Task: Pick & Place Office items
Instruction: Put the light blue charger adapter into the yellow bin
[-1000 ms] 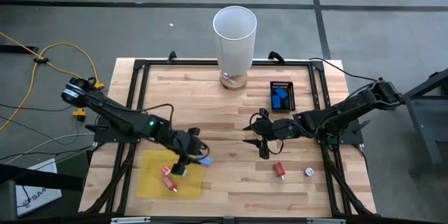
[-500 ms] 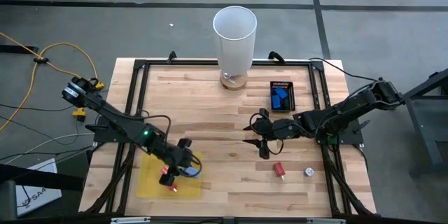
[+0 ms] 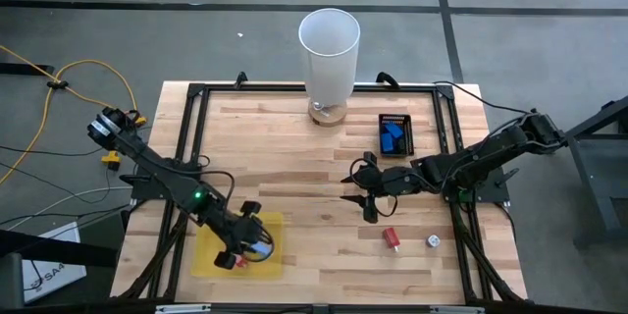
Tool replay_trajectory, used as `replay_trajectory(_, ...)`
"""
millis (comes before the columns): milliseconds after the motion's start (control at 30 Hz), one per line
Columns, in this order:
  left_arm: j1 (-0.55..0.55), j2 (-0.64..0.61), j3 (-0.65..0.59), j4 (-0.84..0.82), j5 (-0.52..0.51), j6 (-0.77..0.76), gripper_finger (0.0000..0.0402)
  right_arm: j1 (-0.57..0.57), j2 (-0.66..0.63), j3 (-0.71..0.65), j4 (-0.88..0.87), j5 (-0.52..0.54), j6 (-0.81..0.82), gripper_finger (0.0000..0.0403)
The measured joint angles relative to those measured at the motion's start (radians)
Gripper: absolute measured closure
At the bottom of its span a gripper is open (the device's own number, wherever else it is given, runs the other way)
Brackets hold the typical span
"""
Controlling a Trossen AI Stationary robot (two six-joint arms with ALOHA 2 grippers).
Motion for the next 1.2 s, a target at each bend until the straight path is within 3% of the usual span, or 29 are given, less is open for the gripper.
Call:
replay_trajectory(333, -0.038, 0.057, 0.000, 0.063, -0.100, 0.000, 0.0280, 0.000, 0.000, 0.000, -0.004, 0.000, 0.022, 0.0208)
replay_trajectory(1200, -0.054, 0.098, 0.000, 0.093, -0.121, -0.017, 0.0280, 0.000, 0.000, 0.000, -0.015, 0.000, 0.023, 0.0208)
